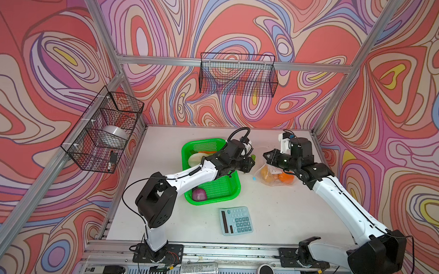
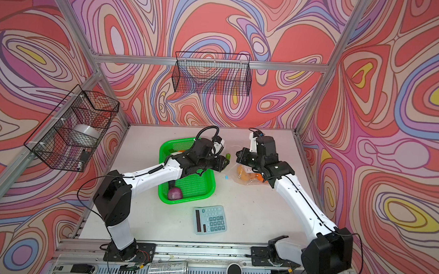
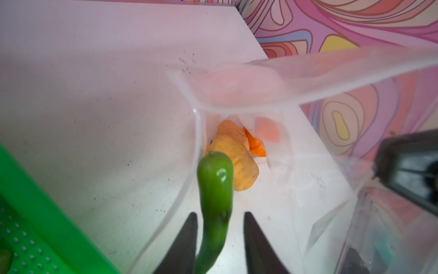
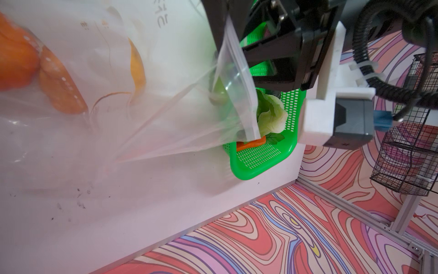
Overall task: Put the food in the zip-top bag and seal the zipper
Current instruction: 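Carry the green chili with the left gripper into the bag, release, withdraw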
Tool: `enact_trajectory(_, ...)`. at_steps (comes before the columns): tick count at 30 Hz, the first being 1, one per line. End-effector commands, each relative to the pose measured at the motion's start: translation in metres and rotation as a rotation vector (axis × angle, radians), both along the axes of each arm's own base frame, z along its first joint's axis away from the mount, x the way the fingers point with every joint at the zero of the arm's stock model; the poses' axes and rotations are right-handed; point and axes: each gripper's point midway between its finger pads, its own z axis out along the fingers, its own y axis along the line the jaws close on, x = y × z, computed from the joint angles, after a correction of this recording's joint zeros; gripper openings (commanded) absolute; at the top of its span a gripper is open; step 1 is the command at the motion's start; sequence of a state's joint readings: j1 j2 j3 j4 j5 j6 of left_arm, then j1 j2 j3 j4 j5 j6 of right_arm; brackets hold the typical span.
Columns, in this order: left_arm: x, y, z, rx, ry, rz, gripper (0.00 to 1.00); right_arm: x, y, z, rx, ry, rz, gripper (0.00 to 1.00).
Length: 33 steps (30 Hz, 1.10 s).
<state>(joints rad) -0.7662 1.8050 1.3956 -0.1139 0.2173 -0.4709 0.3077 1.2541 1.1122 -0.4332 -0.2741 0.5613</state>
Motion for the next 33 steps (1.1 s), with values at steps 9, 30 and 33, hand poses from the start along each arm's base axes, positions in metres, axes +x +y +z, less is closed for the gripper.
enact_trajectory(9, -0.002, 0.009, 0.026, 0.012, -0.033, 0.025, 0.75, -0.001, -0.001, 0.005, 0.010, -0.022, -0.003, 0.00)
enact_trajectory(30, -0.065, 0.204, 0.006, 0.522, 0.029, 0.349, 1.00, -0.004, -0.002, 0.001, 0.015, -0.021, -0.011, 0.00)
enact_trajectory(33, -0.081, 0.225, -0.014, 0.607, 0.099, 0.373, 1.00, -0.003, -0.003, -0.003, 0.005, -0.014, -0.015, 0.00)
